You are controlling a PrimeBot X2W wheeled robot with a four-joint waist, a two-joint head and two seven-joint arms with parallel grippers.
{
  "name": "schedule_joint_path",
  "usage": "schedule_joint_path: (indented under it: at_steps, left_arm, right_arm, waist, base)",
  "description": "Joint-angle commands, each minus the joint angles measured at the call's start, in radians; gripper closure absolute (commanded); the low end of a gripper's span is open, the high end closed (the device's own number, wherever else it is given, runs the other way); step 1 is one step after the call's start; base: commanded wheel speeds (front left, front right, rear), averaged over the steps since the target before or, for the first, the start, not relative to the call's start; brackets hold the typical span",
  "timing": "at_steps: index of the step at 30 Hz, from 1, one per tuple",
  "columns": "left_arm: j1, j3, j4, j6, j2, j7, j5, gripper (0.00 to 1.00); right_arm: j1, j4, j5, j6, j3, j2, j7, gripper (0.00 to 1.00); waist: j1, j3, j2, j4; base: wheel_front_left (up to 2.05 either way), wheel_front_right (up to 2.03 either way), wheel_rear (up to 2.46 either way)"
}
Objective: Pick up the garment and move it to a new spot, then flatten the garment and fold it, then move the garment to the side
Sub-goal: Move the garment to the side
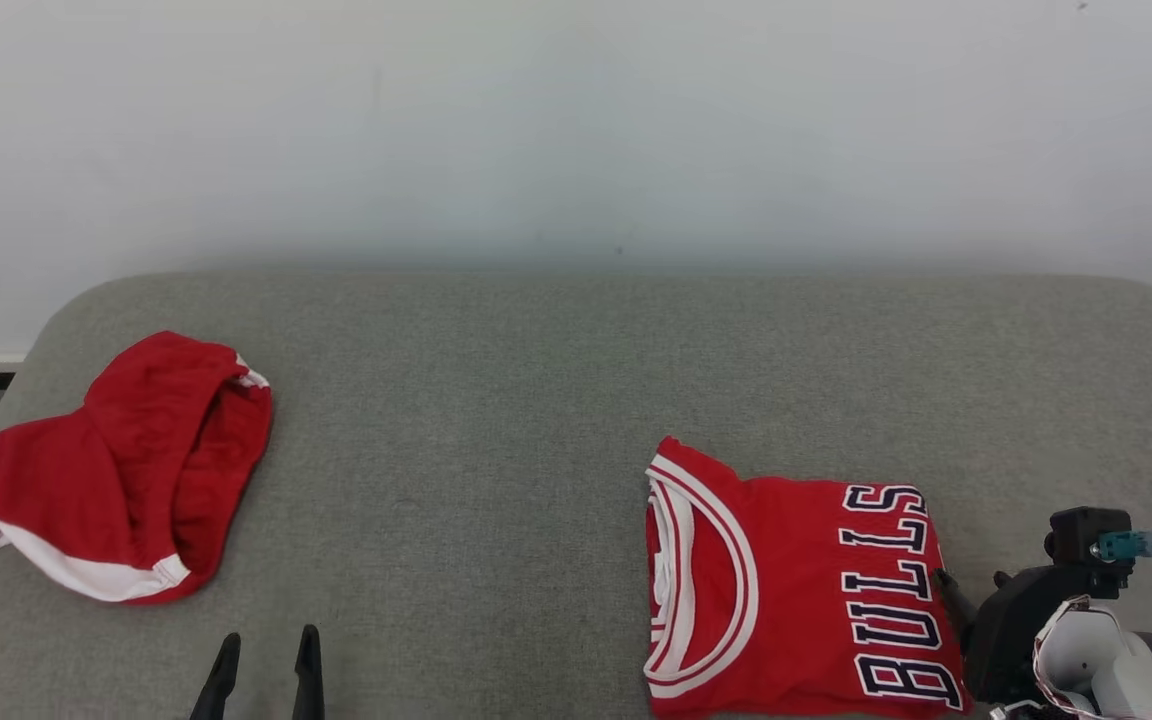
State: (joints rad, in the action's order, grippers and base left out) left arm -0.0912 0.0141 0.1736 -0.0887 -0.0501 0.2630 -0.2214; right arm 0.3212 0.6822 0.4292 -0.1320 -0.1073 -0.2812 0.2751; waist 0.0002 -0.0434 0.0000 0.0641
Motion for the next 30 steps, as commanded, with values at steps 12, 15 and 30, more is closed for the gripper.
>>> schedule_joint_path:
  at_steps: [12,15,30]
  left_arm:
    - [0.039,0.006,-0.003,-0.010,-0.001,0.002,0.010,0.00]
    - [0.046,0.008,-0.004,-0.015,-0.001,0.002,0.011,0.00]
    - [0.081,-0.014,-0.061,-0.011,-0.001,0.002,0.012,0.00]
  right_arm:
    - [0.048,0.129,-0.097,0.002,0.125,0.074,0.149,0.00]
    - [0.054,0.152,-0.117,0.002,0.132,0.084,0.200,0.03]
    - [0.180,-0.024,-0.168,0.002,-0.113,-0.064,0.269,1.00]
  waist:
    - [-0.0002,0.076,0.0000,0.096]
    - [-0.0002,0.082,0.0000,0.099]
    - [-0.0002,0.136,0.0000,0.009]
  base:
    - [0.00,0.00,0.00]
    - [0.00,0.00,0.00]
    - [0.00,0.00,0.00]
